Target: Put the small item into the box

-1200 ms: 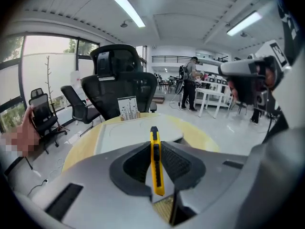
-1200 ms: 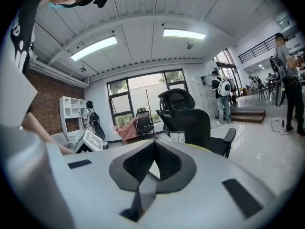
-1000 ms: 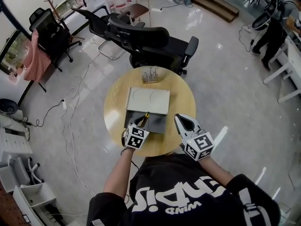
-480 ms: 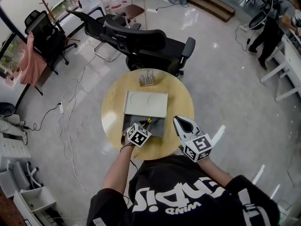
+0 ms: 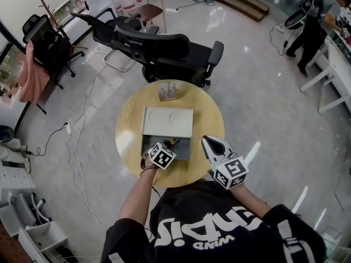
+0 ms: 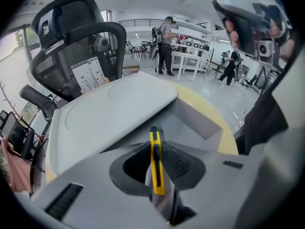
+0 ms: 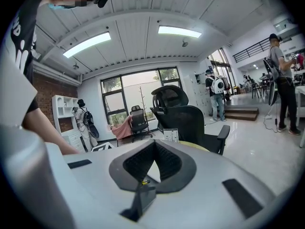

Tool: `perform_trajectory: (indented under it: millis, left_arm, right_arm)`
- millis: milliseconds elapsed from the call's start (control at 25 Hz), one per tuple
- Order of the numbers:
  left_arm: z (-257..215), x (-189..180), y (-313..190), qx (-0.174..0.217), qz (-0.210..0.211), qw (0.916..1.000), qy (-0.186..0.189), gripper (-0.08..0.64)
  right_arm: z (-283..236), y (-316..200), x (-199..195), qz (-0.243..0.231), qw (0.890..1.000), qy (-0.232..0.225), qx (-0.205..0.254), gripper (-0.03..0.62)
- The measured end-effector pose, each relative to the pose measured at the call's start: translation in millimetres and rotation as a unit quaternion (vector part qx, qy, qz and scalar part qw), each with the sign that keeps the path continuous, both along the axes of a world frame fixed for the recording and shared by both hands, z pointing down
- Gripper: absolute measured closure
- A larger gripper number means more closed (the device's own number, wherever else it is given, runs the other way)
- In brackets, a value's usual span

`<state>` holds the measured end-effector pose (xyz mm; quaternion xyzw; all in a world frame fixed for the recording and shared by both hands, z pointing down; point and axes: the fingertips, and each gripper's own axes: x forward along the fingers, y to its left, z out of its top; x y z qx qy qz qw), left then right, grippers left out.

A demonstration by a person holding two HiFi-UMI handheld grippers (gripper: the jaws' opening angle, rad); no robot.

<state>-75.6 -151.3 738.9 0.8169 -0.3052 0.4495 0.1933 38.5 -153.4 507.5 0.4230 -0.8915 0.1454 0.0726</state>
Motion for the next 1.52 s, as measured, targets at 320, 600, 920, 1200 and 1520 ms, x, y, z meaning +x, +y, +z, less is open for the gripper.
perform_trajectory:
  millis: [320, 600, 920, 1200, 1520]
  left_arm:
    - [6, 3, 1, -0.017, 0.015, 0.9997, -0.003, 0.488]
    - [-16, 2, -4, 0.003, 0.003, 1.0000, 0.004, 0.484]
    - [-100, -8, -6, 0.068, -0.066, 0.9925, 0.076, 0.549]
    - [-198, -21, 16, 0.164, -0.145, 0.9623, 0.162, 0.549]
    - [-242, -40, 43, 0.260, -0.223, 0.9119, 0.227, 0.549]
  right_arm:
    - [1, -3, 2, 0.006, 1.000, 0.000, -0.001, 0.592]
    - [1, -3, 3, 0.006, 1.000, 0.000, 0.000, 0.592]
    - [-3, -1, -1, -0.009, 1.000, -0.001, 0.005, 0.592]
    - [-7, 6, -3, -0.023, 1.000, 0.000, 0.009, 0.592]
    - [-13, 14, -7, -0.037, 0.999, -0.009, 0.021, 0.591]
